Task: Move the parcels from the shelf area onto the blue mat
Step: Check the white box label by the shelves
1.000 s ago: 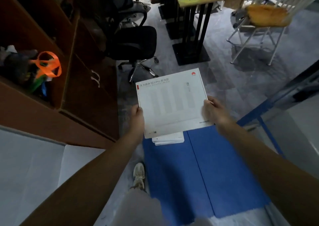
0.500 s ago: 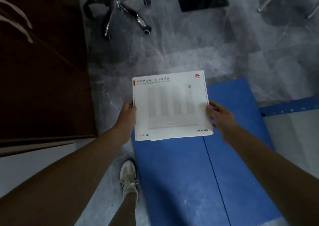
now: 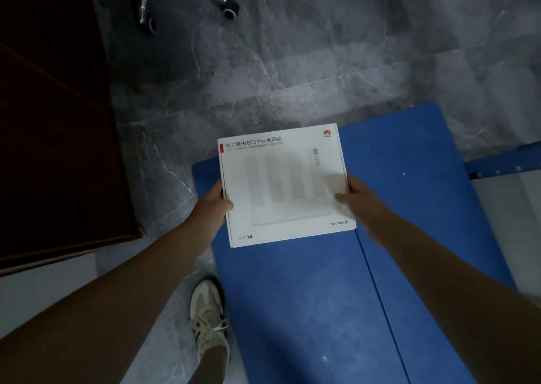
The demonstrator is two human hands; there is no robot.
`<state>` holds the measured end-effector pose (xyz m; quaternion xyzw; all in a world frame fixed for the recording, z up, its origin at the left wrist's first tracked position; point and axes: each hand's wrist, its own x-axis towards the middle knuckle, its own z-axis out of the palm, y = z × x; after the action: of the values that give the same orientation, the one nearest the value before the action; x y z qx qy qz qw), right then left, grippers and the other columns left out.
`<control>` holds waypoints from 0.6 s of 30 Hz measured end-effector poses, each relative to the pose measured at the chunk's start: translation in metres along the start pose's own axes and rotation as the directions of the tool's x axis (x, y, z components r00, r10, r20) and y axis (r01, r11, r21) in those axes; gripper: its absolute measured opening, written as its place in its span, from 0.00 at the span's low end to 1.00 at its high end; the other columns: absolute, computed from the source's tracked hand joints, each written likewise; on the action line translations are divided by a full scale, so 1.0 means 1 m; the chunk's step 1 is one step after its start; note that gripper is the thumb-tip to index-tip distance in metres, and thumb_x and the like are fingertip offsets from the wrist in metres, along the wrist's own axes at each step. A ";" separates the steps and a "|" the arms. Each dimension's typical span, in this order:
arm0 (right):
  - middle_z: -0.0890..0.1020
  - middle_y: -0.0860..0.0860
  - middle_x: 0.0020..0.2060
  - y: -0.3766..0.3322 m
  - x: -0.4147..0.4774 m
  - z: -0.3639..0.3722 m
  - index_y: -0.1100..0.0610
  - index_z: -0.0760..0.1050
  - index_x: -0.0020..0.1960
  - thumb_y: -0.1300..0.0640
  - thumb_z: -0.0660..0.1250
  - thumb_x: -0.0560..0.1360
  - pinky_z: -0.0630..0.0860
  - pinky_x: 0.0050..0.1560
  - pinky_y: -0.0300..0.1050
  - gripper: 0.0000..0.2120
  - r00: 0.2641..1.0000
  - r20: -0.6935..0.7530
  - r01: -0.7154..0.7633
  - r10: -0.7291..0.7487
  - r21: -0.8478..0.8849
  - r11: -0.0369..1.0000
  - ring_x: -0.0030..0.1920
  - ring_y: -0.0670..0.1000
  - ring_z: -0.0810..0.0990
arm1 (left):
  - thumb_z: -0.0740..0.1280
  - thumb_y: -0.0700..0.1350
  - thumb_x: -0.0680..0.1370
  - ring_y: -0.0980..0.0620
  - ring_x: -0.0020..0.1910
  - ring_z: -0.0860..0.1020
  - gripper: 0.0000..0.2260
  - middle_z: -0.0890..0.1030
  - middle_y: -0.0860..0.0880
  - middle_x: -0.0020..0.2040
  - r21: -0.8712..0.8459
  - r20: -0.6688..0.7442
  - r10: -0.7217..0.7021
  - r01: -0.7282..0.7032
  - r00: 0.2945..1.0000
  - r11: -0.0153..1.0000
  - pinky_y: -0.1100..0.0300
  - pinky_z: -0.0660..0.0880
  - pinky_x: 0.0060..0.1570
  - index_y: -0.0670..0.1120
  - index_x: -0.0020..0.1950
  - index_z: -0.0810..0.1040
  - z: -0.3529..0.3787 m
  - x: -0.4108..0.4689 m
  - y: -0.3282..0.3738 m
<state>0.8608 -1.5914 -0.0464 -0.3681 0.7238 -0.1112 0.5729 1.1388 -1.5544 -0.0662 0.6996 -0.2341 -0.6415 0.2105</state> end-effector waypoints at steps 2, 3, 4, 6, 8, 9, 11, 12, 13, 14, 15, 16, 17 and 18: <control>0.76 0.47 0.60 -0.002 -0.007 -0.003 0.51 0.67 0.71 0.64 0.61 0.78 0.71 0.51 0.39 0.22 1.000 -0.009 -0.003 0.002 -0.032 0.999 0.58 0.49 0.74 | 0.56 0.31 0.78 0.50 0.60 0.76 0.26 0.79 0.52 0.61 0.043 0.000 0.024 -0.024 1.000 0.999 0.54 0.71 0.63 0.56 0.68 0.72 0.003 -0.007 0.007; 0.74 0.47 0.64 -0.005 -0.013 -0.005 0.53 0.64 0.73 0.62 0.62 0.78 0.72 0.55 0.42 0.24 0.999 -0.041 -0.014 0.013 -0.036 0.999 0.62 0.50 0.73 | 0.57 0.31 0.78 0.50 0.59 0.76 0.24 0.78 0.53 0.60 0.062 -0.029 0.042 -0.041 0.999 0.997 0.54 0.71 0.63 0.57 0.65 0.72 0.004 -0.013 0.010; 0.70 0.48 0.68 -0.009 -0.023 -0.009 0.53 0.60 0.76 0.61 0.61 0.79 0.70 0.61 0.45 0.27 0.996 -0.078 -0.034 0.032 -0.034 0.999 0.67 0.51 0.70 | 0.58 0.32 0.78 0.51 0.58 0.76 0.22 0.78 0.52 0.61 0.079 -0.065 0.061 -0.056 0.996 0.995 0.55 0.72 0.61 0.57 0.63 0.72 0.006 -0.022 0.014; 0.66 0.50 0.74 -0.022 -0.051 -0.021 0.53 0.57 0.77 0.61 0.61 0.79 0.66 0.62 0.44 0.28 0.994 -0.100 -0.038 0.034 -0.037 0.999 0.71 0.52 0.66 | 0.59 0.33 0.78 0.54 0.56 0.76 0.22 0.76 0.52 0.64 0.101 -0.095 0.089 -0.080 0.991 0.992 0.59 0.72 0.55 0.55 0.66 0.71 0.015 -0.049 0.025; 0.68 0.52 0.72 -0.042 -0.087 -0.036 0.55 0.60 0.76 0.61 0.61 0.79 0.68 0.54 0.39 0.26 0.998 -0.063 0.003 -0.008 -0.077 0.997 0.68 0.52 0.70 | 0.61 0.35 0.79 0.56 0.55 0.73 0.28 0.72 0.55 0.63 0.156 -0.091 0.094 -0.079 0.991 0.985 0.68 0.74 0.43 0.54 0.76 0.63 0.026 -0.085 0.043; 0.71 0.53 0.70 -0.055 -0.109 -0.047 0.55 0.63 0.75 0.61 0.62 0.79 0.70 0.48 0.36 0.25 0.998 -0.048 0.038 -0.043 -0.100 0.994 0.63 0.51 0.73 | 0.62 0.36 0.79 0.57 0.54 0.71 0.30 0.69 0.55 0.62 0.189 -0.081 0.107 -0.091 0.991 0.978 0.72 0.73 0.36 0.54 0.78 0.60 0.032 -0.106 0.056; 0.75 0.55 0.66 -0.081 -0.151 -0.073 0.56 0.67 0.73 0.59 0.63 0.79 0.72 0.43 0.32 0.22 0.991 -0.049 0.122 -0.127 -0.104 0.987 0.58 0.51 0.75 | 0.63 0.37 0.79 0.56 0.54 0.71 0.30 0.69 0.52 0.66 0.263 -0.032 0.166 -0.151 0.986 0.953 0.72 0.73 0.36 0.53 0.78 0.59 0.045 -0.150 0.089; 0.76 0.55 0.66 -0.093 -0.177 -0.088 0.56 0.68 0.72 0.58 0.63 0.79 0.70 0.48 0.33 0.21 0.986 -0.045 0.154 -0.159 -0.094 0.984 0.60 0.52 0.76 | 0.63 0.38 0.79 0.54 0.55 0.72 0.29 0.70 0.50 0.68 0.305 -0.015 0.199 -0.185 0.980 0.934 0.68 0.73 0.42 0.52 0.78 0.61 0.054 -0.176 0.108; 0.75 0.53 0.66 -0.104 -0.204 -0.104 0.56 0.69 0.71 0.57 0.63 0.79 0.69 0.53 0.34 0.21 0.980 -0.039 0.191 -0.195 -0.089 0.978 0.62 0.51 0.75 | 0.64 0.39 0.79 0.53 0.56 0.72 0.28 0.71 0.48 0.69 0.345 -0.012 0.239 -0.220 0.971 0.912 0.64 0.71 0.48 0.52 0.77 0.62 0.064 -0.205 0.126; 0.75 0.52 0.66 -0.115 -0.232 -0.120 0.55 0.70 0.71 0.56 0.64 0.79 0.68 0.54 0.34 0.21 0.969 -0.040 0.240 -0.244 -0.090 0.967 0.62 0.50 0.74 | 0.64 0.40 0.79 0.52 0.56 0.72 0.26 0.71 0.47 0.69 0.385 -0.009 0.287 -0.261 0.958 0.885 0.61 0.70 0.51 0.51 0.77 0.63 0.073 -0.236 0.144; 0.76 0.52 0.64 -0.125 -0.260 -0.137 0.55 0.71 0.70 0.56 0.64 0.79 0.68 0.52 0.33 0.20 0.955 -0.048 0.288 -0.293 -0.100 0.952 0.59 0.48 0.75 | 0.64 0.42 0.79 0.51 0.57 0.73 0.25 0.71 0.47 0.69 0.414 -0.005 0.342 -0.309 0.940 0.856 0.60 0.70 0.53 0.51 0.76 0.64 0.082 -0.267 0.162; 0.77 0.52 0.62 -0.133 -0.289 -0.155 0.55 0.71 0.70 0.56 0.65 0.78 0.69 0.48 0.33 0.20 0.941 -0.061 0.324 -0.332 -0.111 0.939 0.55 0.47 0.76 | 0.64 0.43 0.79 0.51 0.59 0.73 0.25 0.71 0.48 0.70 0.433 -0.004 0.389 -0.349 0.921 0.831 0.59 0.71 0.54 0.52 0.76 0.64 0.093 -0.300 0.179; 0.77 0.52 0.61 -0.139 -0.319 -0.173 0.55 0.71 0.70 0.55 0.65 0.78 0.70 0.48 0.33 0.21 0.927 -0.066 0.359 -0.369 -0.126 0.925 0.54 0.47 0.77 | 0.65 0.43 0.79 0.50 0.60 0.74 0.25 0.70 0.49 0.70 0.446 -0.003 0.428 -0.382 0.904 0.809 0.58 0.72 0.56 0.52 0.76 0.64 0.104 -0.333 0.192; 0.76 0.53 0.63 -0.144 -0.348 -0.190 0.56 0.71 0.70 0.55 0.65 0.78 0.71 0.53 0.36 0.21 0.910 -0.061 0.398 -0.411 -0.151 0.905 0.58 0.49 0.77 | 0.65 0.43 0.78 0.49 0.61 0.75 0.26 0.71 0.49 0.70 0.445 0.003 0.469 -0.421 0.883 0.790 0.57 0.73 0.57 0.52 0.76 0.64 0.115 -0.368 0.203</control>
<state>0.7712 -1.5125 0.3583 -0.5426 0.6630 -0.1953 0.4774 0.9878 -1.4967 0.3381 0.6871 -0.5170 -0.4667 0.2070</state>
